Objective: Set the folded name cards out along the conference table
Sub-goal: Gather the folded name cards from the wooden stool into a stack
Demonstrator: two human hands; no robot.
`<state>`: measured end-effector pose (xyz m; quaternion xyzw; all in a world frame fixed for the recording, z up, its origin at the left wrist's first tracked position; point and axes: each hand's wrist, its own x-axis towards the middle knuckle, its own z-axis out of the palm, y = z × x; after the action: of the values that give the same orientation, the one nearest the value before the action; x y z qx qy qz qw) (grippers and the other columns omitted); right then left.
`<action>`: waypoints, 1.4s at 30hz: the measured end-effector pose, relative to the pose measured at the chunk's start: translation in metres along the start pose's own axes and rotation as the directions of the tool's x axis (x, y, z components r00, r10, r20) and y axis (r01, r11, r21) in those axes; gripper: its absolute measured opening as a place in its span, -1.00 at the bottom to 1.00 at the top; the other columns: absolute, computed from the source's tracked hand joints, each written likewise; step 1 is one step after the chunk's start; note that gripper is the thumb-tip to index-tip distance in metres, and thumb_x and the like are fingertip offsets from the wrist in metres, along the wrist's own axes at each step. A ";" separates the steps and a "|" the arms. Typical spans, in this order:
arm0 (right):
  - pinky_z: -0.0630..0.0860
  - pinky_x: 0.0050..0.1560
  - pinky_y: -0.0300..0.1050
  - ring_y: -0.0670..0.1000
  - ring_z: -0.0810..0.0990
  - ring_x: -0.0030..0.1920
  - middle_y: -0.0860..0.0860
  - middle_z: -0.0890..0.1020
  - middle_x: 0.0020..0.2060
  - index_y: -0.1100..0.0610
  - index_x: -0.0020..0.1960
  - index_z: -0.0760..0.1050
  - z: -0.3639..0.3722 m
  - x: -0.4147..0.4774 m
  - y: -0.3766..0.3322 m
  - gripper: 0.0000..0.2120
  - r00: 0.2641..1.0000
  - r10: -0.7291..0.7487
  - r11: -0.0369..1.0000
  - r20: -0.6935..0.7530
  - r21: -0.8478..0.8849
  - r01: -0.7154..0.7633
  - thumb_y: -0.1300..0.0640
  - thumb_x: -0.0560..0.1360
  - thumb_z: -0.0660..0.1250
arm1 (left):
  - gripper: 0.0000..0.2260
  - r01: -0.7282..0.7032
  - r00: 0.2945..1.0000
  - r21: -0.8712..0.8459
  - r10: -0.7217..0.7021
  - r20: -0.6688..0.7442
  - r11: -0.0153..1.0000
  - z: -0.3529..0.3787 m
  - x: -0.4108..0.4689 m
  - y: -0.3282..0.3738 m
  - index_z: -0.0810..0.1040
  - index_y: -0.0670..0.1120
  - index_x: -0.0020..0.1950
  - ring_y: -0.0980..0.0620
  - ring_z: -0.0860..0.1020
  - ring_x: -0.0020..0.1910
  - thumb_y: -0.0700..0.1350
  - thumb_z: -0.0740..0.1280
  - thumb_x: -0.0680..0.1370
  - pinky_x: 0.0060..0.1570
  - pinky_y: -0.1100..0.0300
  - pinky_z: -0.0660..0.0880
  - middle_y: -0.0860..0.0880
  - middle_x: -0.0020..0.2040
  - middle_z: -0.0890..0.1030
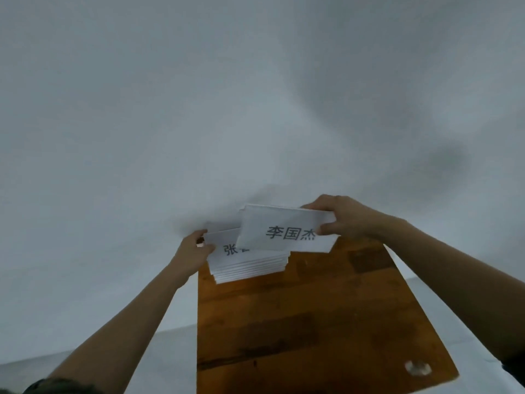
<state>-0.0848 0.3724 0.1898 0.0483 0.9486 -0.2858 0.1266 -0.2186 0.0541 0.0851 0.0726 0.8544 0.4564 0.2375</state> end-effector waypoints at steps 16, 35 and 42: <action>0.39 0.31 0.05 0.06 0.37 0.38 -0.05 0.43 0.42 -0.08 0.46 0.35 0.079 0.116 -0.043 -0.45 0.989 0.030 0.950 0.147 -0.313 0.018 0.02 0.51 0.41 | -0.57 0.090 0.993 -0.163 -0.076 0.087 0.983 0.003 -0.017 -0.010 0.38 -0.12 0.38 -0.10 0.47 0.24 -0.33 0.27 0.53 0.08 0.07 0.56 -0.04 0.26 0.50; 0.62 -0.01 0.22 0.29 0.65 0.07 0.24 0.66 -0.01 0.24 -0.05 0.54 0.159 0.118 0.028 -0.79 0.673 0.643 0.113 0.366 0.823 -0.556 0.13 0.60 0.21 | -0.77 0.520 0.821 -0.691 -0.515 0.244 0.501 0.027 0.038 -0.043 0.48 -0.22 0.08 -0.17 0.57 -0.17 -0.12 0.09 0.63 -0.41 0.06 0.58 -0.22 -0.12 0.55; 0.61 -0.06 0.32 0.29 0.67 0.02 0.23 0.68 0.04 0.23 0.13 0.61 0.165 0.130 0.031 -0.67 0.663 0.627 -0.030 0.410 0.863 -0.505 0.05 0.58 0.19 | -0.71 0.499 0.833 -0.682 -0.512 0.207 0.535 0.035 0.051 -0.043 0.56 -0.16 0.08 -0.28 0.59 0.02 -0.08 0.10 0.57 0.12 -0.29 0.50 -0.26 0.01 0.63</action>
<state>-0.1700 0.3094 0.0053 0.5095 0.4770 -0.7049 0.1270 -0.2428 0.0729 0.0164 -0.2787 0.5953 0.6620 0.3602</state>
